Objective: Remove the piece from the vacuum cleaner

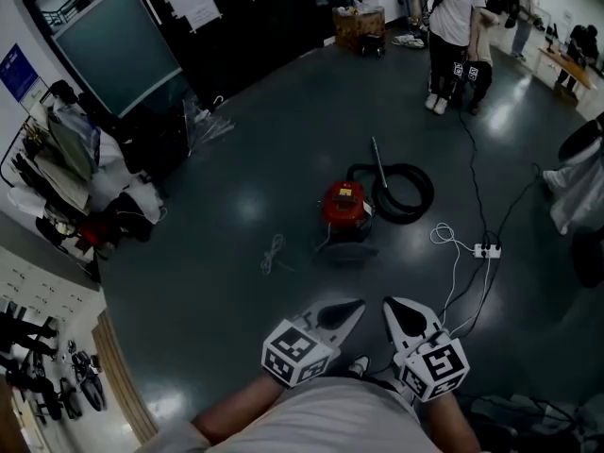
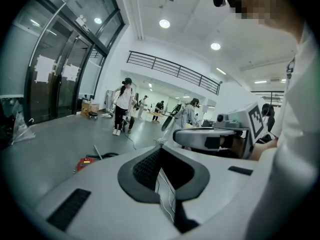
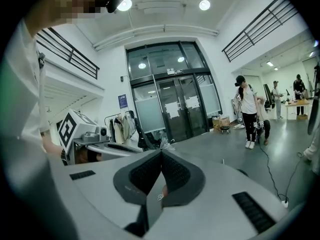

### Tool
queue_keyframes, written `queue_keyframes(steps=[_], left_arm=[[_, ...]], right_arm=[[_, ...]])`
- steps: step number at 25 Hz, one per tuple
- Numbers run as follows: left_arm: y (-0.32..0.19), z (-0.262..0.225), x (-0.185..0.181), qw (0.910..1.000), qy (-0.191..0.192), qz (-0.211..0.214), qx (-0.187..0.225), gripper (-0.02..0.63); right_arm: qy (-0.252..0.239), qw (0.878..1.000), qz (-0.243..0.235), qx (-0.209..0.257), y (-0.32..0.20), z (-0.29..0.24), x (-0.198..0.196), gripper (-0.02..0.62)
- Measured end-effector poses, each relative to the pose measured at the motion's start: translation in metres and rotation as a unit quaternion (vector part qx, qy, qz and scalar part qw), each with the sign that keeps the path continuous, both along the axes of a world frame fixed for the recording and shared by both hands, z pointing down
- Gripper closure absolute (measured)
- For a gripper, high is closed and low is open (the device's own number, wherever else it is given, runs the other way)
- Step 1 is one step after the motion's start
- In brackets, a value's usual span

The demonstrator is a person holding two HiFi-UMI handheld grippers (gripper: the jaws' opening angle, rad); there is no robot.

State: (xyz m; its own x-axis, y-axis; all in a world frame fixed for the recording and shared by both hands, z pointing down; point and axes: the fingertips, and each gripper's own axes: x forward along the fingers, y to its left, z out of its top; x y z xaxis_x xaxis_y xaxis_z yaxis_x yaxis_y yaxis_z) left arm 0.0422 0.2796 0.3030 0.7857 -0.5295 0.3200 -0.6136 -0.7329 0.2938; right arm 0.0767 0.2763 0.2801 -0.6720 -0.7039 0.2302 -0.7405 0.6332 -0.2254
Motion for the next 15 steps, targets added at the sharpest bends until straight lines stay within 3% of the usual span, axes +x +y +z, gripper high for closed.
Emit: queue_keyframes(steps=[7, 15], left_arm=[[-0.033, 0.011, -0.001, 0.9999, -0.011, -0.006, -0.002, 0.600], [-0.116, 0.049, -0.020, 0.9996, -0.026, 0.003, -0.012, 0.600]], right_arm=[[0.000, 1.000, 0.011, -0.007, -0.029, 0.009, 0.010, 0.581], [0.001, 0.999, 0.019, -0.025, -0.106, 0.036, -0.005, 0.581]])
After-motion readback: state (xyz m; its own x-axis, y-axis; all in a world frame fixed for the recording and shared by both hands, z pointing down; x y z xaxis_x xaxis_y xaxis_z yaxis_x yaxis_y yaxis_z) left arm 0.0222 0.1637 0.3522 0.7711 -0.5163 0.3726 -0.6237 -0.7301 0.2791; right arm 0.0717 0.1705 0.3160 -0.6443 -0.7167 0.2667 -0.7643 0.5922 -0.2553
